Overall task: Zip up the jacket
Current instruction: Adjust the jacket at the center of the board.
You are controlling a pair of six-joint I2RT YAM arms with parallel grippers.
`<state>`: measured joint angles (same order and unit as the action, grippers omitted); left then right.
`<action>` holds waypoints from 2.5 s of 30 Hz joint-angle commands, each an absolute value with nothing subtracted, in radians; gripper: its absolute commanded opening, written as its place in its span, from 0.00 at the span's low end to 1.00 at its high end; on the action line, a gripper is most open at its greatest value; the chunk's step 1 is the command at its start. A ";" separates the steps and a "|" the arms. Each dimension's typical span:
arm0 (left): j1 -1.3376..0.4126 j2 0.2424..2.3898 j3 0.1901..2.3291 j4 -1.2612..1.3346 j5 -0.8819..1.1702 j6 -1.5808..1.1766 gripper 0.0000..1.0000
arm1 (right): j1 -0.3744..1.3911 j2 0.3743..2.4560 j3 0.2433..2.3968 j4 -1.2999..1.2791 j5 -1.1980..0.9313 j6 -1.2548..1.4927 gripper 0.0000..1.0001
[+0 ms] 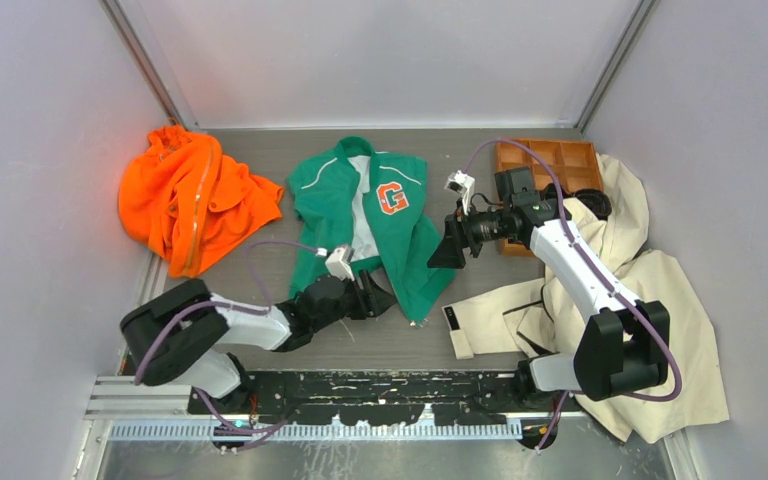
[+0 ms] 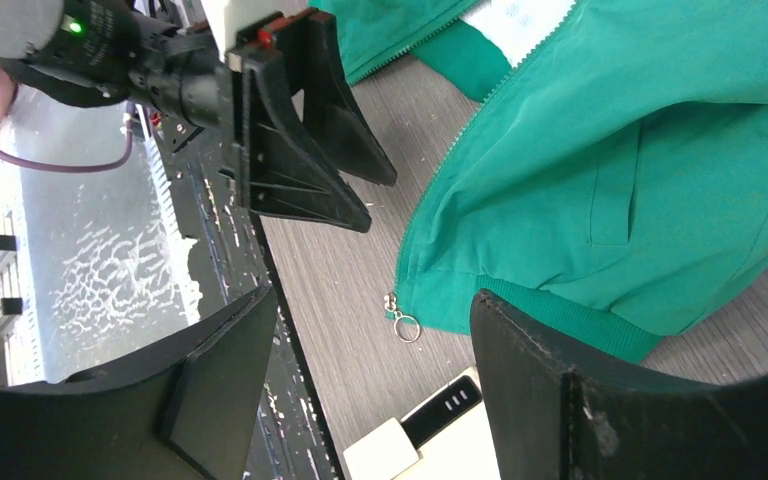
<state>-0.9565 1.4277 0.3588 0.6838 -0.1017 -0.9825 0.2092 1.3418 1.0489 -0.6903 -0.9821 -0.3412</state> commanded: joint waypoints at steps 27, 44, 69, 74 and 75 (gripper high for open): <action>-0.721 1.671 0.503 1.069 0.380 -0.838 0.00 | 0.362 1.307 0.903 -0.750 -0.961 -0.873 0.79; -0.679 1.629 0.621 0.988 0.549 -0.843 0.00 | 0.408 1.325 0.882 -0.482 -0.802 -0.560 0.61; -0.671 1.673 0.724 1.079 0.617 -0.971 0.00 | 0.397 1.390 0.855 -0.230 -0.878 -0.214 0.20; -0.657 1.637 0.684 1.053 0.538 -0.931 0.23 | 0.387 1.397 0.915 -0.349 -0.901 -0.258 0.04; -0.656 1.622 0.673 1.044 0.528 -0.913 0.31 | 0.384 1.402 0.927 -0.378 -0.915 -0.268 0.04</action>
